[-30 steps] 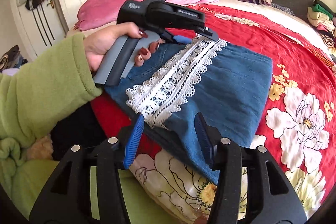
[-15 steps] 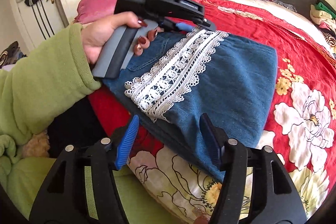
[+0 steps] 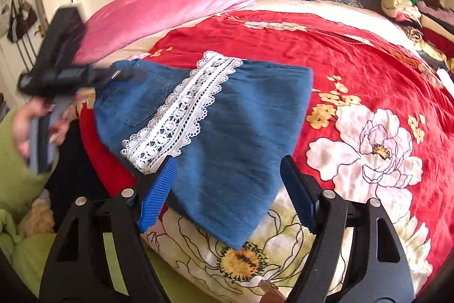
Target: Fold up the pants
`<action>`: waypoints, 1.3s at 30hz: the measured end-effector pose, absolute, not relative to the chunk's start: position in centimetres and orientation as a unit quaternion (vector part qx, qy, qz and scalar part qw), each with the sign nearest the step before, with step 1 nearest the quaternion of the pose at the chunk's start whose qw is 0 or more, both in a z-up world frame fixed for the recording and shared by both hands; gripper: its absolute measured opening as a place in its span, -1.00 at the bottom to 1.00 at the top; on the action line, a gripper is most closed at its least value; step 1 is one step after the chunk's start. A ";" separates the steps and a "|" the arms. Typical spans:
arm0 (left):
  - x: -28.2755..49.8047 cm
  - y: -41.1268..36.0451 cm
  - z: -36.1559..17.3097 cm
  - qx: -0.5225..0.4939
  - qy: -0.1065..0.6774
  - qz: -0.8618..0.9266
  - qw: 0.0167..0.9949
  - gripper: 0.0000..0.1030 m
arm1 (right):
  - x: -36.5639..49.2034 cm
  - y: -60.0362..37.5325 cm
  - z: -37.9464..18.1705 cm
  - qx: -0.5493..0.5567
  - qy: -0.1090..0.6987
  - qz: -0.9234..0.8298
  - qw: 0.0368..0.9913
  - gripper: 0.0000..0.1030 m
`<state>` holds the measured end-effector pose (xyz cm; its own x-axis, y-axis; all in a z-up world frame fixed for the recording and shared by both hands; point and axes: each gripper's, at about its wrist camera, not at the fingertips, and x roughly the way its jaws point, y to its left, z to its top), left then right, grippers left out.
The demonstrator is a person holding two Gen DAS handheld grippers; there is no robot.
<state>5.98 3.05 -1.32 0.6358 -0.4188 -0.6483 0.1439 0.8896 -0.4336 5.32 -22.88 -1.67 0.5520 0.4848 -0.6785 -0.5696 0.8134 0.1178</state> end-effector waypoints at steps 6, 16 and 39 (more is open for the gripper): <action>3.3 1.0 -2.2 -0.156 0.421 -0.182 0.875 0.09 | 5.2 -23.4 -1.4 -0.056 0.357 0.298 0.883 0.33; 2.4 -1.7 -3.3 -0.116 0.451 -0.192 0.864 0.09 | 5.0 -24.3 -1.3 -0.046 0.352 0.297 0.886 0.33; 2.1 -0.5 -4.8 -0.123 0.477 -0.190 0.849 -0.47 | 5.1 -20.2 -4.1 -0.128 0.382 0.309 0.861 0.10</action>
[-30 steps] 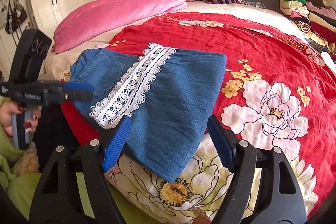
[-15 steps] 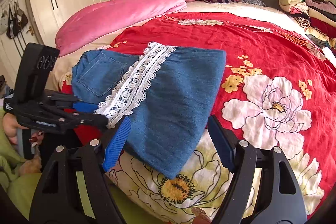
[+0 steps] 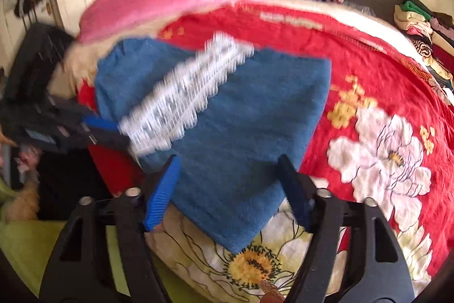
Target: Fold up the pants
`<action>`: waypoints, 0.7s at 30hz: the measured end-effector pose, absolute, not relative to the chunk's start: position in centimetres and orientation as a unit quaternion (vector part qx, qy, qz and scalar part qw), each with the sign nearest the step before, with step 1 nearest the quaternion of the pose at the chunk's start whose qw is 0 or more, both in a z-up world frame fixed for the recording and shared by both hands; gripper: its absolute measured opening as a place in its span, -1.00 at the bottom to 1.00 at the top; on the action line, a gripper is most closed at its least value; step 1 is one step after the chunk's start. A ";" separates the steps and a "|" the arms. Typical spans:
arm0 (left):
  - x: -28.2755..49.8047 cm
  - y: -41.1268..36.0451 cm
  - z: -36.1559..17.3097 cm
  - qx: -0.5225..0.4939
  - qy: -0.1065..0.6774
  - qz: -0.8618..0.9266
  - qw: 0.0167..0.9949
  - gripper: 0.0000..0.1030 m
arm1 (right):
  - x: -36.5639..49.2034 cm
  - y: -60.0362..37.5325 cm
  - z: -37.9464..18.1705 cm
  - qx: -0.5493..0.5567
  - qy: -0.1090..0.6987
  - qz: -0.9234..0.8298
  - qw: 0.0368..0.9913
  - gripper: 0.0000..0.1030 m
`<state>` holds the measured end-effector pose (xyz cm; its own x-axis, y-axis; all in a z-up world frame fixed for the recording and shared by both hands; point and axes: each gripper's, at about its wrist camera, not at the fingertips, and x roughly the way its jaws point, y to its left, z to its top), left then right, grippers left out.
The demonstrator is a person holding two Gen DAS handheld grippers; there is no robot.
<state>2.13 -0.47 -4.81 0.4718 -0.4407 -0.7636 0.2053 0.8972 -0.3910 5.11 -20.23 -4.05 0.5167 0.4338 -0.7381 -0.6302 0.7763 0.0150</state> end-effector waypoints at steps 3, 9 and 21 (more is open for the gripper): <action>2.0 -0.6 -4.8 -0.119 0.477 -0.187 0.850 -0.34 | 5.0 -20.1 -5.5 -0.164 0.397 0.299 0.852 0.05; 1.7 -0.7 -3.9 -0.110 0.465 -0.179 0.860 -0.30 | 4.6 -20.9 -5.8 -0.169 0.403 0.299 0.848 0.05; 1.4 -0.5 -3.3 -0.102 0.457 -0.171 0.867 -0.24 | 4.5 -21.4 -5.4 -0.144 0.408 0.301 0.850 0.07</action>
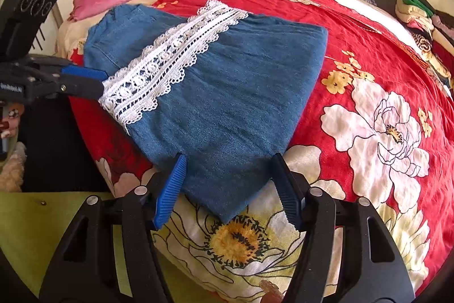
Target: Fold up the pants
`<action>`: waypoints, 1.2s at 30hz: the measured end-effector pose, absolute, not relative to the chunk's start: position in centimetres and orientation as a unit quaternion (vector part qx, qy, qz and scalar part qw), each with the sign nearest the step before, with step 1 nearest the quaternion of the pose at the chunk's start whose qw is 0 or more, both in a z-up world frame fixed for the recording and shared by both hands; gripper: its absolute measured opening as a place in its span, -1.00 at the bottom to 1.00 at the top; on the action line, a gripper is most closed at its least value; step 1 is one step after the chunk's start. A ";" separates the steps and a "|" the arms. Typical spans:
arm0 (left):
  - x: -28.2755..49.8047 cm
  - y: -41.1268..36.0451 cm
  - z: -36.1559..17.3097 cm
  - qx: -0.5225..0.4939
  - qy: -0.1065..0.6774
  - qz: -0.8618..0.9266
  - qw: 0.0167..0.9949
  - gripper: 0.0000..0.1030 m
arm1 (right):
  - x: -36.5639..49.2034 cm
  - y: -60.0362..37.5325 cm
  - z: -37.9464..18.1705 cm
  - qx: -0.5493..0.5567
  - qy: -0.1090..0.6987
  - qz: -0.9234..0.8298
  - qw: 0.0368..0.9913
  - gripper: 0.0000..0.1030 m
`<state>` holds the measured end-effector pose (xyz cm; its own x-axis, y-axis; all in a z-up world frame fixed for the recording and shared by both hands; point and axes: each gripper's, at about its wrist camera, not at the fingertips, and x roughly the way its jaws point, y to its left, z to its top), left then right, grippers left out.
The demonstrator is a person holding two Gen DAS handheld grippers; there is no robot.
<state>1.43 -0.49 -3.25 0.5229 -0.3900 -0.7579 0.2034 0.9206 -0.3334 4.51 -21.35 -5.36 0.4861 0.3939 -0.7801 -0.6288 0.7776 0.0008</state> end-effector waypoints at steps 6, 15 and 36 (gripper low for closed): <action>1.2 -0.4 -2.7 -0.098 0.449 -0.164 0.873 -0.04 | 4.1 -22.0 -3.6 -0.118 0.390 0.312 0.858 0.19; 0.3 0.4 -1.1 -0.087 0.430 -0.138 0.888 0.37 | 3.8 -22.0 -1.6 -0.105 0.362 0.305 0.874 0.62; -1.3 3.7 1.0 -0.072 0.398 -0.066 0.912 0.91 | 4.6 -19.9 2.7 -0.091 0.315 0.306 0.894 0.82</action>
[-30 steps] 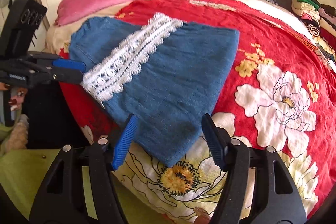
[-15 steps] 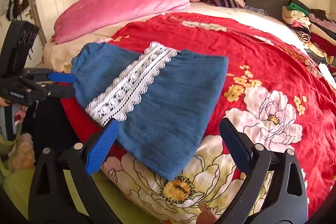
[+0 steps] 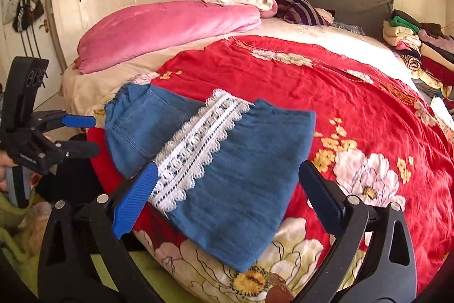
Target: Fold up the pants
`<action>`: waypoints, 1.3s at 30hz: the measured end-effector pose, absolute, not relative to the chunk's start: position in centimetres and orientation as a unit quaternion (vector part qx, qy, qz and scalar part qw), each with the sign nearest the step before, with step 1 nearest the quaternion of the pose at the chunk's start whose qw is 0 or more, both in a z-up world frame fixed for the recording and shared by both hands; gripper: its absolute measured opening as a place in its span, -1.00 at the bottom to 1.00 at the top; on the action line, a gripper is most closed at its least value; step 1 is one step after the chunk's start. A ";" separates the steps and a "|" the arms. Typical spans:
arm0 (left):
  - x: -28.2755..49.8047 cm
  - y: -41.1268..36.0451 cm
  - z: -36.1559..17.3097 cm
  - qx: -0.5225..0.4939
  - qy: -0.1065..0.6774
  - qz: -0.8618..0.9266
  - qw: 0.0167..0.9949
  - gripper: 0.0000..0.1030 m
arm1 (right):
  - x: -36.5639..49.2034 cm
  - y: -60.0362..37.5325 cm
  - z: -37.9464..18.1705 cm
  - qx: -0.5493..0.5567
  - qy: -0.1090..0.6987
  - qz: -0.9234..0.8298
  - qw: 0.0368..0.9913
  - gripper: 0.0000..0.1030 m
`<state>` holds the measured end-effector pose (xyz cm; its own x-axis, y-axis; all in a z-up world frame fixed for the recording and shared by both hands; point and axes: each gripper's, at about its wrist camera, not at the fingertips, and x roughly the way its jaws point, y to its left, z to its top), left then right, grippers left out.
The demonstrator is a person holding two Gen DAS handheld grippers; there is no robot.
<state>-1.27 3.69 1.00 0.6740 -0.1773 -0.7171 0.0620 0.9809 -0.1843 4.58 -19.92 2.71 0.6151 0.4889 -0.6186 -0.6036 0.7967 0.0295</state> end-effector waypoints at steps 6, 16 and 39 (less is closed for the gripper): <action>-1.8 5.7 1.1 -0.086 0.393 -0.043 0.914 0.91 | 5.3 -17.7 3.8 -0.097 0.308 0.327 0.888 0.82; -2.5 9.3 0.3 -0.122 0.397 -0.005 0.910 0.91 | 7.4 -12.2 5.3 -0.115 0.304 0.376 0.868 0.82; -0.2 11.4 -3.0 -0.216 0.404 -0.041 0.888 0.67 | 13.7 2.1 2.8 -0.189 0.376 0.493 0.762 0.82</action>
<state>-0.22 11.36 -3.04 0.6705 -0.2476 -0.6994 -0.1017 0.9031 -0.4172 13.68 2.10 2.82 0.2309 0.6100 -0.7580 -0.8932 0.4419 0.0836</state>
